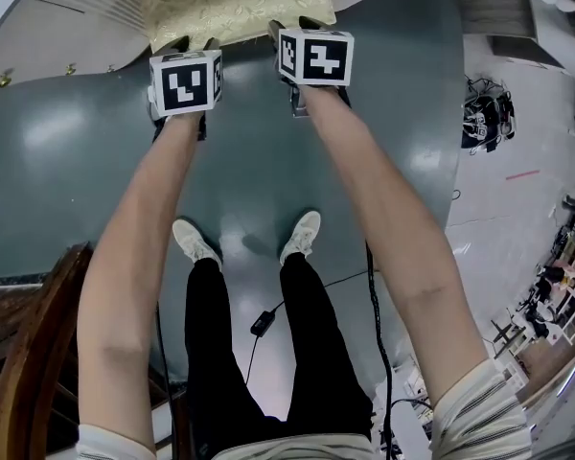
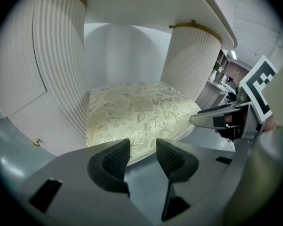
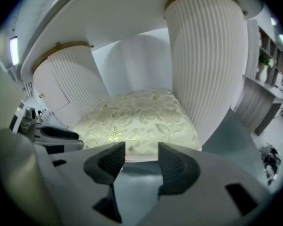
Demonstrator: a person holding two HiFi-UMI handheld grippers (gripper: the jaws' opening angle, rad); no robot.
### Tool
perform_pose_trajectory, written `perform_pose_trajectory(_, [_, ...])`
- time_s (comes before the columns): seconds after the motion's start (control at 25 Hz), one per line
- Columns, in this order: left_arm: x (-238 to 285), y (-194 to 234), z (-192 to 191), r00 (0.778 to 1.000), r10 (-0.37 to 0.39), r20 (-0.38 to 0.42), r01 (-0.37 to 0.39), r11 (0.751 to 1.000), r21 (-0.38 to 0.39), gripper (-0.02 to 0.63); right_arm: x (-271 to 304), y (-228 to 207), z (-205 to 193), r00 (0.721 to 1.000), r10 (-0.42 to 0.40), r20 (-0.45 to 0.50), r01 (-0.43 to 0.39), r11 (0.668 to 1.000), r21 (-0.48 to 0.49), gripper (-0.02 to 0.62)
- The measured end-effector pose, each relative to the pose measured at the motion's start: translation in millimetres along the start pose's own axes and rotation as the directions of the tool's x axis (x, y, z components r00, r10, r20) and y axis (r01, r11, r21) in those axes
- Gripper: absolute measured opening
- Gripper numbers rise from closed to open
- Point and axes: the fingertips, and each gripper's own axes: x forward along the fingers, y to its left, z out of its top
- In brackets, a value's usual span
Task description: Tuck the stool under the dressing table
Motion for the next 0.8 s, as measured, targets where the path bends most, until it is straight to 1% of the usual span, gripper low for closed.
perform_pose_trajectory(0.04, [-4.6, 0.6, -0.1, 1.000, 0.010, 0.004, -0.010, 1.000, 0.001, 0.179, -4.6, 1.5, -2.7, 1.000, 0.011, -0.004, -0.011, 1.000, 0.006, 0.225])
perform_pose_trajectory(0.12, [-15.8, 0.5, 2.3, 0.999, 0.031, 0.025, -0.031, 1.000, 0.003, 0.178, -14.5, 3.7, -10.3, 1.000, 0.026, -0.006, -0.026, 1.000, 0.017, 0.189])
perform_pose_trajectory(0.16, [-22.1, -0.1, 4.3, 0.999, 0.038, 0.036, -0.039, 0.999, 0.015, 0.164, -19.5, 4.3, -14.3, 1.000, 0.030, -0.008, -0.029, 0.999, 0.016, 0.176])
perform_pose_trajectory(0.24, [-33.8, -2.2, 6.4, 0.998, 0.043, 0.046, -0.045, 0.998, 0.035, 0.086, -30.8, 4.8, -18.4, 1.000, 0.031, -0.005, -0.031, 1.000, 0.008, 0.147])
perform_pose_trajectory(0.32, [-43.9, -5.7, 3.7, 0.998, 0.039, 0.047, -0.040, 0.999, 0.029, 0.073, -42.8, 5.7, -20.3, 1.000, 0.031, 0.002, -0.031, 1.000, 0.002, 0.124])
perform_pose_trajectory(0.4, [-53.3, -11.5, -2.2, 0.999, 0.030, 0.045, -0.031, 0.999, 0.027, 0.069, -54.4, 8.4, -21.5, 0.999, 0.031, 0.007, -0.031, 0.999, -0.011, 0.087])
perform_pose_trajectory(0.48, [-63.3, -18.7, -8.7, 0.999, 0.022, 0.042, -0.023, 0.999, 0.042, 0.042, -66.6, 13.4, -21.1, 0.999, 0.036, 0.018, -0.035, 0.999, -0.022, 0.061])
perform_pose_trajectory(0.6, [-80.5, -29.0, -16.9, 0.999, 0.017, 0.047, -0.020, 0.998, 0.067, 0.011, -85.7, 26.4, -21.8, 0.997, 0.070, 0.028, -0.070, 0.997, -0.032, 0.014])
perform_pose_trajectory(0.72, [-101.6, -36.3, -17.9, 0.997, 0.012, 0.071, -0.017, 0.997, 0.077, 0.006, -105.4, 38.7, -22.1, 0.996, 0.087, 0.032, -0.085, 0.995, -0.056, 0.012])
perform_pose_trajectory(0.8, [-118.2, -41.2, -16.3, 0.996, 0.007, 0.088, -0.014, 0.997, 0.081, 0.006, -122.2, 45.6, -19.7, 0.995, 0.092, 0.047, -0.089, 0.995, -0.052, 0.012])
